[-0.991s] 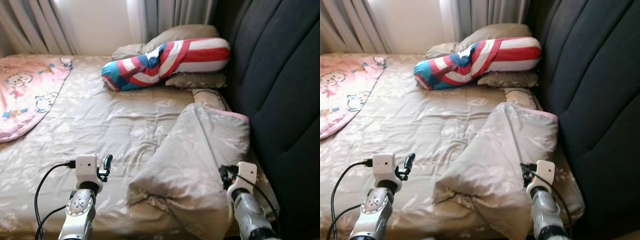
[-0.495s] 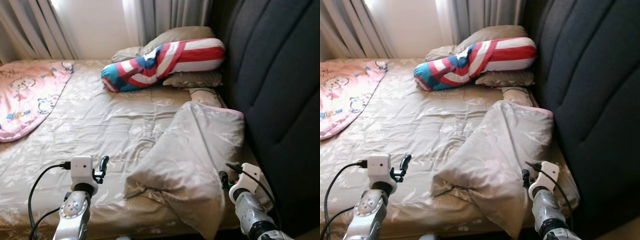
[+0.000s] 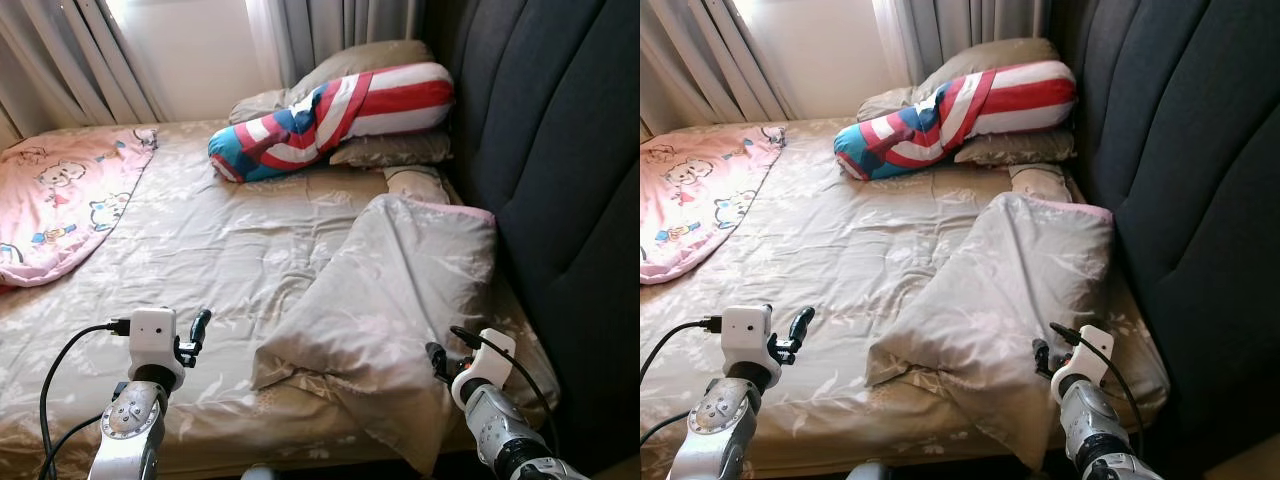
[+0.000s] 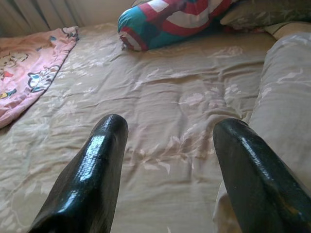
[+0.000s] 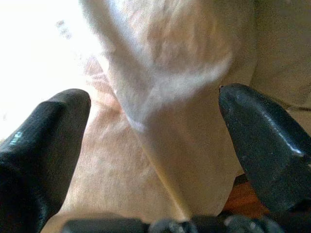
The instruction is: Clean up the room
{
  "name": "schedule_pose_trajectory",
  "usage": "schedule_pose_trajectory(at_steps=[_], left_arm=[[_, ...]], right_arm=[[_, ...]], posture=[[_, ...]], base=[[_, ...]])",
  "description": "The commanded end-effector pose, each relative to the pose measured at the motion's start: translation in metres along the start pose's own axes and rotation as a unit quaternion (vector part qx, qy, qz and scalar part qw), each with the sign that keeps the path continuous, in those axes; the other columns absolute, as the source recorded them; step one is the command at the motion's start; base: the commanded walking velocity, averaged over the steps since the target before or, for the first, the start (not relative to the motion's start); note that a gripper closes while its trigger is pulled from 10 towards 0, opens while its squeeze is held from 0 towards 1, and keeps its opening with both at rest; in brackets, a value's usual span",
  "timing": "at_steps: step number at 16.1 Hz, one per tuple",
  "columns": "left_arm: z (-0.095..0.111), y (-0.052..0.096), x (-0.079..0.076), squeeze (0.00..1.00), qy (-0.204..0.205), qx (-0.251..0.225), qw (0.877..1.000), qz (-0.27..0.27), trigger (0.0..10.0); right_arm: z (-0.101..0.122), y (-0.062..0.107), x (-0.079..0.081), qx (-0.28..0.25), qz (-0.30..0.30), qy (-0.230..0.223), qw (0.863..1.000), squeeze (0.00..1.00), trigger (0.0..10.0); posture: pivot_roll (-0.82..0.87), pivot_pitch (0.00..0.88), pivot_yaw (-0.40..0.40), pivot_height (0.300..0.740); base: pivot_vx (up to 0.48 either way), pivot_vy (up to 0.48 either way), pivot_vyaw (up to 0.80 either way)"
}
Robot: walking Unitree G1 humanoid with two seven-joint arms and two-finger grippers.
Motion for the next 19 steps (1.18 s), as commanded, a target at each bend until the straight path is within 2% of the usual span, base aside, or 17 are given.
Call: schedule_pose_trajectory(at_steps=[1, 5, 8, 11, 13, 15, 16, 17, 18, 19], left_arm=[[0.003, 0.001, 0.001, 0.00, -0.002, 0.002, 1.000, -0.005, 10.0], [0.013, 0.004, -0.002, 0.00, -0.003, -0.005, 1.000, -0.010, 10.0], [0.015, 0.009, -0.004, 0.00, -0.001, -0.007, 1.000, -0.011, 10.0], [0.023, 0.019, -0.001, 0.00, -0.003, -0.009, 1.000, -0.009, 10.0], [0.024, 0.027, 0.001, 0.00, -0.010, -0.004, 1.000, -0.012, 10.0], [0.026, 0.032, 0.001, 0.00, -0.011, -0.001, 1.000, -0.012, 10.0], [0.028, 0.034, 0.001, 0.00, -0.012, 0.000, 1.000, -0.012, 10.0], [0.031, 0.035, 0.000, 0.00, -0.013, 0.001, 1.000, -0.014, 10.0], [0.032, 0.036, 0.000, 0.00, -0.015, 0.001, 1.000, -0.016, 10.0], [0.033, 0.037, 0.000, 0.00, -0.016, 0.001, 1.000, -0.016, 10.0]], right_arm=[[-0.003, -0.001, 0.005, 0.011, 0.009, 0.006, 1.000, 0.00, 10.0], [-0.004, 0.000, 0.003, 0.019, 0.009, 0.029, 0.999, 0.00, 10.0], [-0.009, 0.000, 0.005, 0.029, 0.022, 0.024, 0.999, 0.00, 10.0], [-0.018, 0.000, 0.012, 0.046, 0.030, 0.067, 0.996, 0.00, 10.0], [-0.023, 0.000, 0.018, 0.052, 0.037, 0.070, 0.996, 0.00, 10.0], [-0.027, 0.001, 0.021, 0.055, 0.042, 0.101, 0.992, 0.00, 10.0], [-0.025, 0.001, 0.023, 0.050, 0.043, 0.098, 0.993, 0.00, 10.0], [-0.023, 0.000, 0.025, 0.047, 0.047, 0.093, 0.993, 0.00, 8.0], [-0.023, 0.000, 0.026, 0.047, 0.047, 0.095, 0.993, 0.00, 0.0], [-0.023, 0.000, 0.026, 0.046, 0.048, 0.096, 0.993, 0.00, 0.0]], posture=[[0.08, 0.047, 0.076, 0.660], [0.09, 0.078, 0.071, 0.660], [0.11, 0.093, 0.062, 0.660], [0.14, 0.147, 0.069, 0.660], [0.15, 0.170, 0.077, 0.660], [0.16, 0.185, 0.086, 0.660], [0.16, 0.194, 0.091, 0.660], [0.16, 0.204, 0.093, 0.660], [0.16, 0.209, 0.094, 0.660], [0.17, 0.212, 0.093, 0.660]], base=[[0.000, 0.000, 0.00], [0.000, 0.000, 0.00], [0.000, 0.000, 0.00], [0.000, 0.000, 0.00], [0.000, 0.000, 0.00], [0.000, 0.000, 0.00], [0.000, 0.000, 0.00], [0.000, 0.000, 0.00], [0.000, 0.000, 0.00], [0.000, 0.000, 0.00]])
Point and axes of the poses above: a point about 5 cm out from each wrist's last joint towards the gripper, its own y axis pointing back from the gripper into the wrist, its own z axis along the axis of the wrist's last joint, x = y × z, the point moved 4 cm from there along -y, pointing out of the wrist towards the gripper
